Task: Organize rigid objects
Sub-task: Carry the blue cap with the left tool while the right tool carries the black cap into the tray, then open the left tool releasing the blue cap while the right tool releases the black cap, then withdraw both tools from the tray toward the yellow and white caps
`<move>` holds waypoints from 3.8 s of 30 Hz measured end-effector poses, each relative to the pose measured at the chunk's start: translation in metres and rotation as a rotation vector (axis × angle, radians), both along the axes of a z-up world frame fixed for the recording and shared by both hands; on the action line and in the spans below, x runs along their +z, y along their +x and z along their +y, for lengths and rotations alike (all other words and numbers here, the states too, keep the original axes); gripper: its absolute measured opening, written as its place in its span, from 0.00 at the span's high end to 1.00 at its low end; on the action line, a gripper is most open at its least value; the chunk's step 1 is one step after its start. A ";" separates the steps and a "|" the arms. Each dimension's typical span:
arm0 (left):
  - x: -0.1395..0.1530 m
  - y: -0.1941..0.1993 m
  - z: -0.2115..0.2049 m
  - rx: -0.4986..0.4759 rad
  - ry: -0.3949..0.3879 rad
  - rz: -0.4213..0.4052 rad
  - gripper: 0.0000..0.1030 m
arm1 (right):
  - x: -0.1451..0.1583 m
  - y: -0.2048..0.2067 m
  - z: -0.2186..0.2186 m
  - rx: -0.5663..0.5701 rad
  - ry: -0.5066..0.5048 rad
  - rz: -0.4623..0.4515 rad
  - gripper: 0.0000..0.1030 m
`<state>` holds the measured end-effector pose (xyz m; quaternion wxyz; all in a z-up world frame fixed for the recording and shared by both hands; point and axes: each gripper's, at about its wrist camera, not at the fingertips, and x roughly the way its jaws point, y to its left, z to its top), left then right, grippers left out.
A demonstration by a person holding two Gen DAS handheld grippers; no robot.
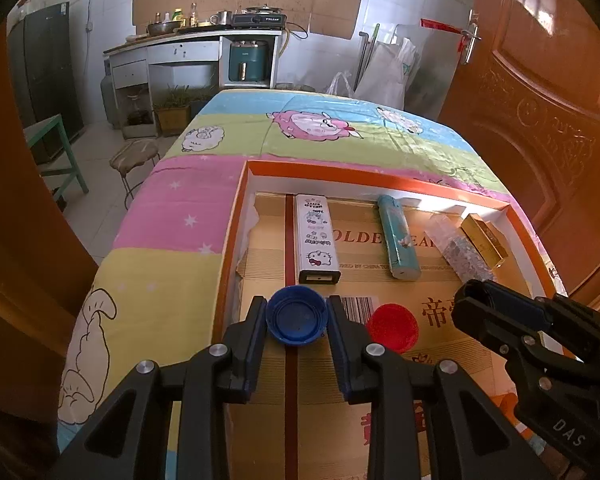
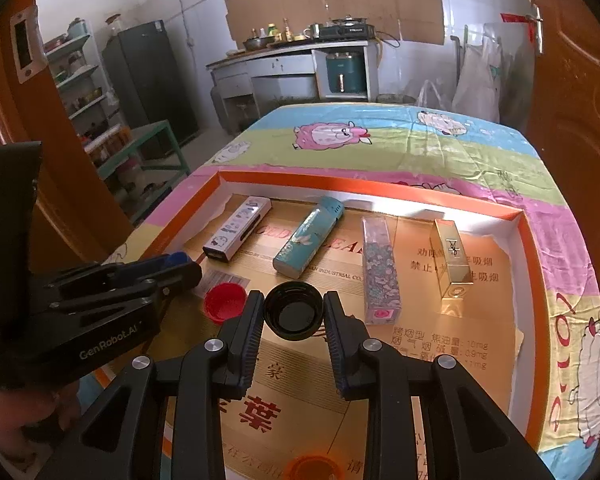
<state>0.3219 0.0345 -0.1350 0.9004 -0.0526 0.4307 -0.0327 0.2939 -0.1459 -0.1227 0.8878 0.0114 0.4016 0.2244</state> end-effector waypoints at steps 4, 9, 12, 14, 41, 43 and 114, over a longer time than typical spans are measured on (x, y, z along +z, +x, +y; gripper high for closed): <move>-0.001 0.001 0.000 0.000 0.003 -0.002 0.71 | -0.003 0.001 0.001 -0.001 -0.007 0.007 0.70; -0.002 0.001 0.000 -0.001 0.006 -0.004 0.71 | -0.005 0.002 0.002 -0.001 -0.009 0.010 0.70; -0.002 0.000 -0.001 -0.002 0.010 -0.007 0.71 | -0.006 0.002 0.002 -0.001 -0.011 0.013 0.70; -0.003 0.001 -0.001 -0.003 0.014 -0.008 0.71 | -0.007 0.002 0.003 0.000 -0.015 0.014 0.70; 0.020 -0.016 0.001 -0.002 -0.025 -0.087 0.56 | -0.002 -0.005 0.001 -0.020 -0.054 0.018 0.51; 0.024 -0.019 0.000 -0.001 -0.023 -0.094 0.56 | 0.001 -0.008 -0.001 -0.028 -0.045 0.019 0.51; 0.038 -0.173 -0.028 -0.155 -0.030 -0.091 0.56 | -0.023 -0.139 -0.017 -0.108 -0.207 0.023 0.70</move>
